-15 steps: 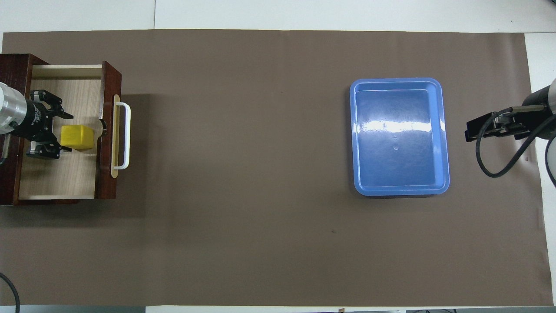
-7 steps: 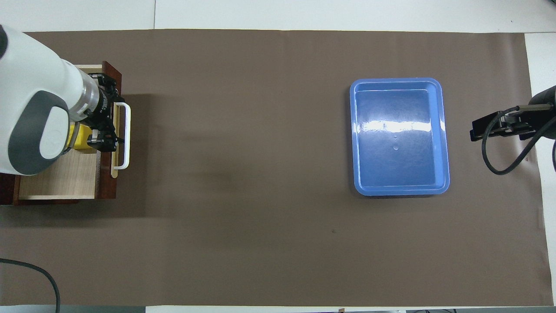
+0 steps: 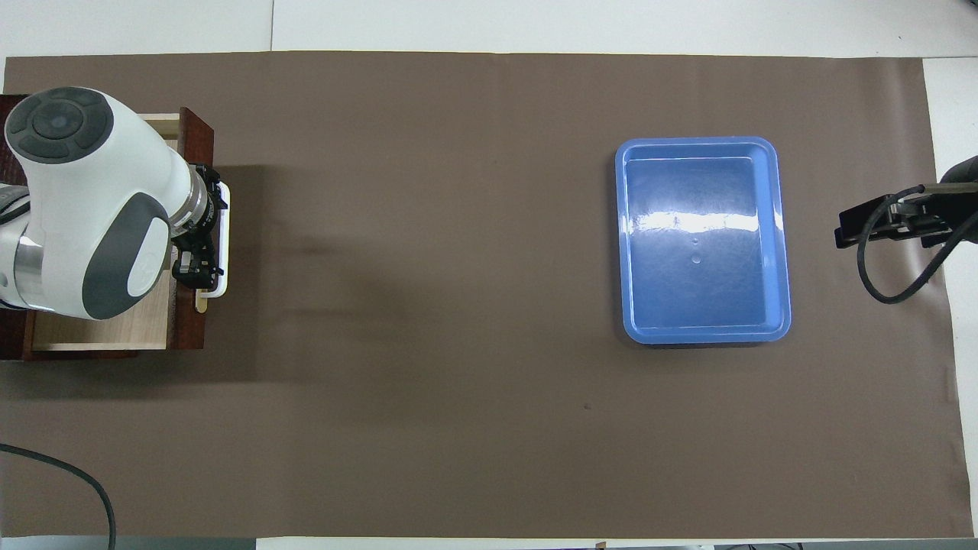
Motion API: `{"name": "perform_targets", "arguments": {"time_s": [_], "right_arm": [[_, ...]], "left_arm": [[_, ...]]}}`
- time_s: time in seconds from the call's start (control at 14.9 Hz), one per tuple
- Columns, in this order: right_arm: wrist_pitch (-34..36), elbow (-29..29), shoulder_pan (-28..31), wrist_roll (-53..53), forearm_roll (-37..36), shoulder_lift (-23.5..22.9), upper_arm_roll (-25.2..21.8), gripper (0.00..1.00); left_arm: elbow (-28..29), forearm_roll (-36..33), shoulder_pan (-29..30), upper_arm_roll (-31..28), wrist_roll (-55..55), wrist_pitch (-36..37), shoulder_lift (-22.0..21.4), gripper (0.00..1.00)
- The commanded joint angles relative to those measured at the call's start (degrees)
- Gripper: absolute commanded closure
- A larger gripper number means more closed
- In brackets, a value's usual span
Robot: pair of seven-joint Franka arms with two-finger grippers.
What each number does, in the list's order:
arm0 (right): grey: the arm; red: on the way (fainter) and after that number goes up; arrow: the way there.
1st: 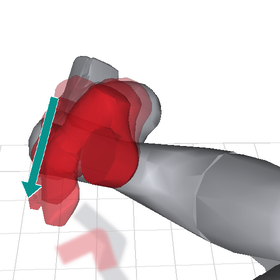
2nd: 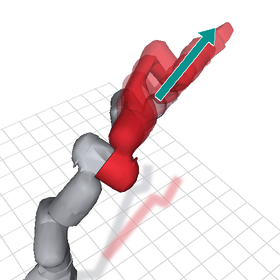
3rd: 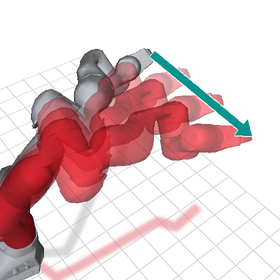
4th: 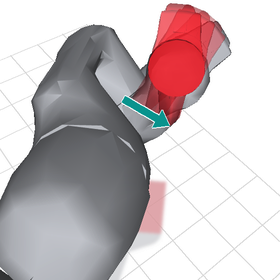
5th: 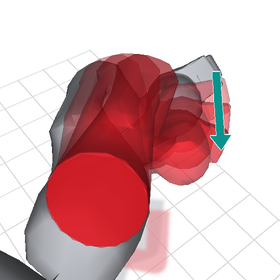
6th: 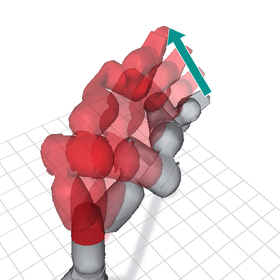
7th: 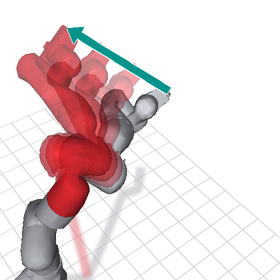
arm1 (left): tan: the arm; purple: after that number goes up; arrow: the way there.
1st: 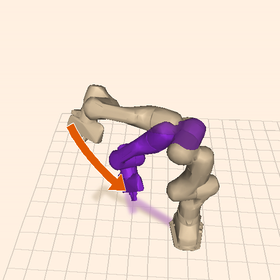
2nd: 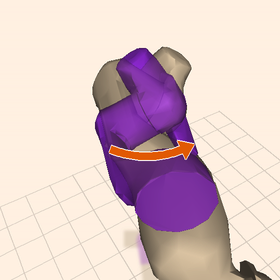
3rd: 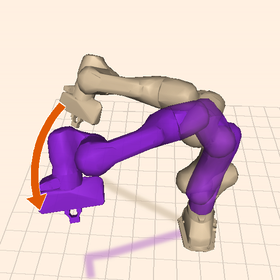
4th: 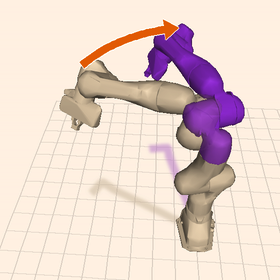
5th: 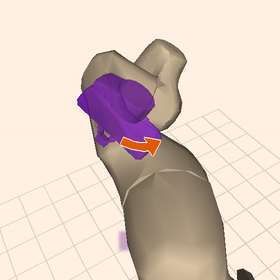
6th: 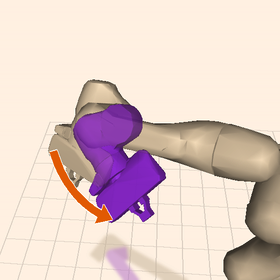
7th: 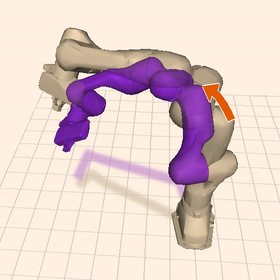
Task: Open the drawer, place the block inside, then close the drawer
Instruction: 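Push the drawer shut with the left gripper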
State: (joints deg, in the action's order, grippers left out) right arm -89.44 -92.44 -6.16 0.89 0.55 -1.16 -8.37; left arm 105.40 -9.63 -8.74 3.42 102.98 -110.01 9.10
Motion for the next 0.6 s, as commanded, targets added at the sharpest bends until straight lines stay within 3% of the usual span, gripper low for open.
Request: {"name": "perform_targets", "arguments": {"time_s": [0.0, 0.2, 0.54], "right_arm": [[1.0, 0.3, 2.2, 1.4, -0.3, 0.0, 0.7, 0.00], [1.1, 0.0, 7.5, 1.3, -0.2, 0.3, 6.0, 0.00], [1.0, 0.1, 7.7, 1.3, -0.2, 0.3, 6.2, 0.00]], "left_arm": [[1.7, -1.5, 2.7, 0.1, -0.1, -1.7, -1.9, 0.00], [0.3, -3.2, 5.6, 0.1, -1.5, -1.5, -1.5, 0.00], [0.2, -3.5, 11.4, 0.1, -8.2, -2.0, -1.3, 0.00]]}}
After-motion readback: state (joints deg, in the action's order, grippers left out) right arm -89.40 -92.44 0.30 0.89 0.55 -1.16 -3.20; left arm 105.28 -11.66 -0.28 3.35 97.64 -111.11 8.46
